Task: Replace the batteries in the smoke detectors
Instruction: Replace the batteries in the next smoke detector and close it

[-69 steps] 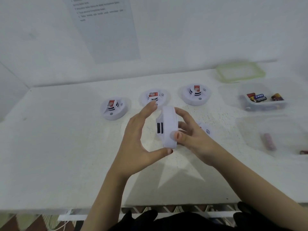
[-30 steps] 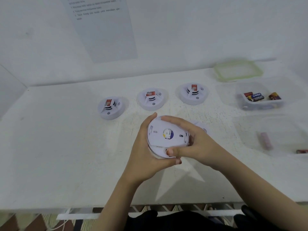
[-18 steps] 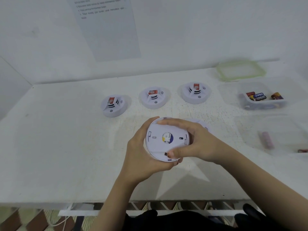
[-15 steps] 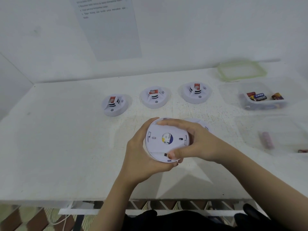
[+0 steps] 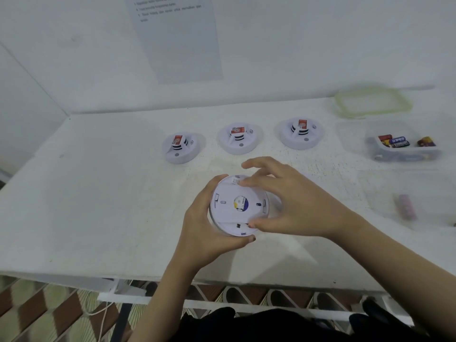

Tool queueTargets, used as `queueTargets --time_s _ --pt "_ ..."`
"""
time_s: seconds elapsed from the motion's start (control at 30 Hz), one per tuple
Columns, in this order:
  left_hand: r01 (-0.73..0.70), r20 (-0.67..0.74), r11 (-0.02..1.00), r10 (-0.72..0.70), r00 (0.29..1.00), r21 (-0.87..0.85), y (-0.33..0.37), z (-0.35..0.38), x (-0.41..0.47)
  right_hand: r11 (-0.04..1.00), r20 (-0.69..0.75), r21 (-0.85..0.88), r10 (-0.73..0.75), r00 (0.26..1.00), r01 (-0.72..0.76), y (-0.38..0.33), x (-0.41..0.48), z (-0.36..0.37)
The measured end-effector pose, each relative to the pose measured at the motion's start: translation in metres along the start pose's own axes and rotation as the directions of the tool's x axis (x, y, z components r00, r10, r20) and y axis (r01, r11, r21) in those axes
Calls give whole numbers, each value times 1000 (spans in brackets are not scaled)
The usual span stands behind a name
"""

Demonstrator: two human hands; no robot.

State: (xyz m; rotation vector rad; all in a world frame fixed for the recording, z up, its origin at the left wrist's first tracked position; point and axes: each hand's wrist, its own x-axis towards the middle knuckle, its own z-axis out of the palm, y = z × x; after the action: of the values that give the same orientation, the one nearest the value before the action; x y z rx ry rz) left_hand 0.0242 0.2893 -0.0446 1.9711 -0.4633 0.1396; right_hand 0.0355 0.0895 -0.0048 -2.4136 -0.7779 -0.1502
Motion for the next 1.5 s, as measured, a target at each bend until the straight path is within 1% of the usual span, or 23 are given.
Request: queueTargets --time_s 0.1,0.2,0.27,0.33,0.4,0.47,0.53,0.6,0.67,0.77,0.83,0.9,0.97,1.0,1.07,1.13,1.17,1.23,1.37,1.5 --pt "-12 10 999 11 1000 37 -3 2 -4 987 13 -140 -73 997 74 -4 2 4" --pt "-19 -1 998 19 1000 65 -2 5 -6 976 32 -184 -112 993 116 -6 4 7" --pt "-28 -8 994 29 1000 109 -4 6 -7 974 19 -193 -117 993 119 -5 4 8" --pt "-14 -14 990 16 1000 143 -10 5 -9 983 -15 -160 -98 995 94 -3 3 10" --pt "46 -61 993 -40 997 112 -11 2 -11 998 -76 -43 -43 996 40 -1 1 13" --pt "43 -99 994 -33 995 101 -13 -2 -14 997 -142 71 29 990 -19 1 0 15" --pt "67 -132 995 -56 990 80 -15 -7 -17 995 -163 78 67 984 -55 5 -1 17" --pt "96 -184 993 -83 979 62 -21 -15 -17 999 -117 -9 49 992 -51 8 -3 21" --pt "120 -232 991 -102 967 66 -31 -23 -18 989 -7 -148 28 1000 -28 11 -6 27" --pt "156 -290 985 -129 948 70 -39 -34 -17 948 154 -317 40 987 11 16 -10 39" --pt "166 -311 984 -140 940 58 -40 -37 -14 922 198 -387 56 979 26 19 -11 45" --pt "156 -319 987 -137 938 34 -41 -35 -12 915 204 -402 65 977 23 23 -11 48" --pt "146 -314 989 -140 939 -3 -39 -29 -9 943 171 -333 67 983 -6 24 -10 48" --pt "135 -308 991 -135 942 -18 -37 -25 -7 968 137 -250 73 988 -37 23 -10 45" --pt "104 -290 993 -116 950 -55 -31 -16 -3 993 51 -14 118 992 -117 15 -9 35" --pt "70 -271 993 -95 958 -100 -23 -6 2 959 1 207 197 980 -193 9 -8 24" --pt "52 -263 993 -79 962 -110 -18 -2 4 939 -9 268 227 974 -216 7 -8 19" --pt "14 -246 995 -39 968 -100 -10 8 9 914 -34 333 256 966 -231 4 -6 11" --pt "-20 -216 990 -11 976 -137 2 23 19 871 -60 448 253 966 -201 4 -10 1" --pt "-41 -204 985 6 979 -165 16 42 35 868 -135 460 275 952 -186 13 -18 -12"
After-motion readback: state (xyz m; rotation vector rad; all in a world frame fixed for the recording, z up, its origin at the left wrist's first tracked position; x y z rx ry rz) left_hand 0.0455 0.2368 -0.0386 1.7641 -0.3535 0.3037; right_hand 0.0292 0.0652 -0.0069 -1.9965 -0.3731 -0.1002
